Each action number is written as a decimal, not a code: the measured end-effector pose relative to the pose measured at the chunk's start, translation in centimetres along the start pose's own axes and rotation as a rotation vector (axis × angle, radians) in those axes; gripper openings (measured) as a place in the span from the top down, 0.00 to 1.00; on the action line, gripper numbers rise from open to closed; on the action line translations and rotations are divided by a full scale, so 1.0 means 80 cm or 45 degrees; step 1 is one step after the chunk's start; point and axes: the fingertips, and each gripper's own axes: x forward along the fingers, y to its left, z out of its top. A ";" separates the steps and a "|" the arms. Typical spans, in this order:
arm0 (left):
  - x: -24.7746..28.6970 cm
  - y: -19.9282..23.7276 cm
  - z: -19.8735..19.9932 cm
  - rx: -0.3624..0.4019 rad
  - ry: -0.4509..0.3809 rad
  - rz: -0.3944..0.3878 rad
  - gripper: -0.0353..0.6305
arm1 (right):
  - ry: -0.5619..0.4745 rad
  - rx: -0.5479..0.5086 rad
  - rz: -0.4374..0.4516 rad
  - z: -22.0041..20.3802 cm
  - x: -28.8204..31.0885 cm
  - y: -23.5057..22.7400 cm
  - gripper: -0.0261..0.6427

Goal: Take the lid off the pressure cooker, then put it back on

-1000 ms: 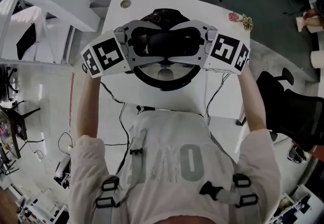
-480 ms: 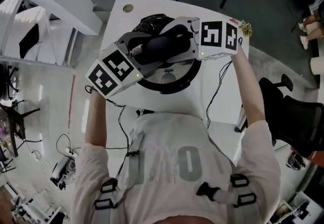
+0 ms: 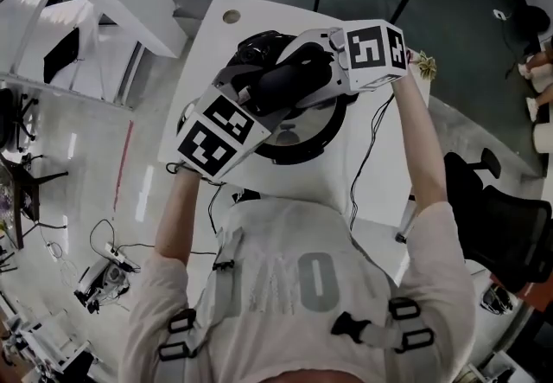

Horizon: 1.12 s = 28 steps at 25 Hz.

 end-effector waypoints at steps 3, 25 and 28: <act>-0.003 0.001 0.001 0.015 -0.090 -0.002 0.52 | 0.008 0.024 -0.025 0.003 0.000 0.000 0.53; -0.139 0.049 0.117 0.035 -0.773 0.385 0.76 | -0.360 -0.021 -1.301 0.129 -0.144 -0.015 0.92; -0.152 0.050 0.134 0.039 -0.900 0.509 0.89 | -0.467 0.077 -1.532 0.131 -0.169 -0.001 0.94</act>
